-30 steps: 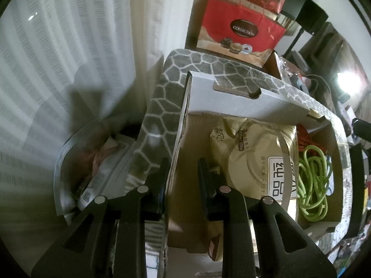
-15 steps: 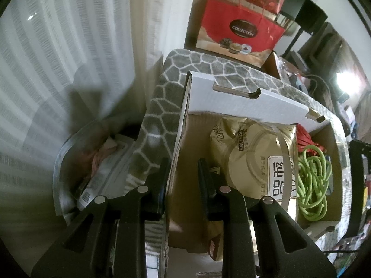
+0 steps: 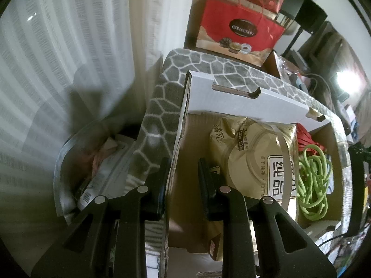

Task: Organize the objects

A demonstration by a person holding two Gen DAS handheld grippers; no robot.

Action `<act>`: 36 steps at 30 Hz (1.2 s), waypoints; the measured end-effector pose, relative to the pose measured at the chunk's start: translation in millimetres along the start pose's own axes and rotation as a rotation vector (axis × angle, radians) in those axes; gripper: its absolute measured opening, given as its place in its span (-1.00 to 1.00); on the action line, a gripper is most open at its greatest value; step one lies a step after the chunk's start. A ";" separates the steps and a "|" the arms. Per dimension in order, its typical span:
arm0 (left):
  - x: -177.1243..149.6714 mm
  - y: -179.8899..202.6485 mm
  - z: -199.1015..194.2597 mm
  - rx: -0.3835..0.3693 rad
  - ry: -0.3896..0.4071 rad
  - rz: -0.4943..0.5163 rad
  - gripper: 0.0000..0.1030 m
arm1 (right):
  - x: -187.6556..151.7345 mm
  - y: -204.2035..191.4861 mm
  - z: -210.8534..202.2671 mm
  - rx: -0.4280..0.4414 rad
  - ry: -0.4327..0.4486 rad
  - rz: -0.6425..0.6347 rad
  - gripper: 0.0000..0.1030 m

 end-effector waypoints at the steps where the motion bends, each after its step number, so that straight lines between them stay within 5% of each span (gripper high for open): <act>1: 0.1 -0.2 -0.1 -0.001 0.000 -0.001 -0.59 | -0.6 4.4 2.4 -0.003 -0.005 0.010 0.26; 14: -0.3 0.5 -0.1 -0.001 0.000 -0.003 -0.59 | -14.1 35.5 37.2 -0.011 -0.070 0.083 0.23; 19: -0.1 0.1 -0.1 -0.001 -0.001 -0.002 -0.59 | -15.1 32.7 34.5 0.010 -0.061 0.078 -0.37; 21: -0.1 0.2 -0.1 -0.003 -0.001 -0.003 -0.59 | -14.5 33.4 32.8 -0.026 -0.055 0.068 -0.91; 31: -0.2 0.1 0.4 0.000 0.000 -0.002 -0.59 | -3.8 34.4 -6.4 0.070 0.055 0.095 -0.94; 35: -0.1 -0.6 0.9 -0.005 -0.001 -0.005 -0.59 | 1.1 17.3 -16.8 0.102 0.047 0.050 -0.71; 36: -0.2 -1.3 1.4 -0.007 -0.001 -0.005 -0.59 | 1.3 13.5 -16.7 0.110 0.043 0.046 -0.42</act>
Point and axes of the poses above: each gripper's, at about its wrist camera, not at the fingertips, and z roughly the way its jaws point, y to its right, x to its top, the point moved 1 cm from there along z, roughly the way its jaws point, and after that the axes turned 6 degrees about -x, right-handed, at the moved point
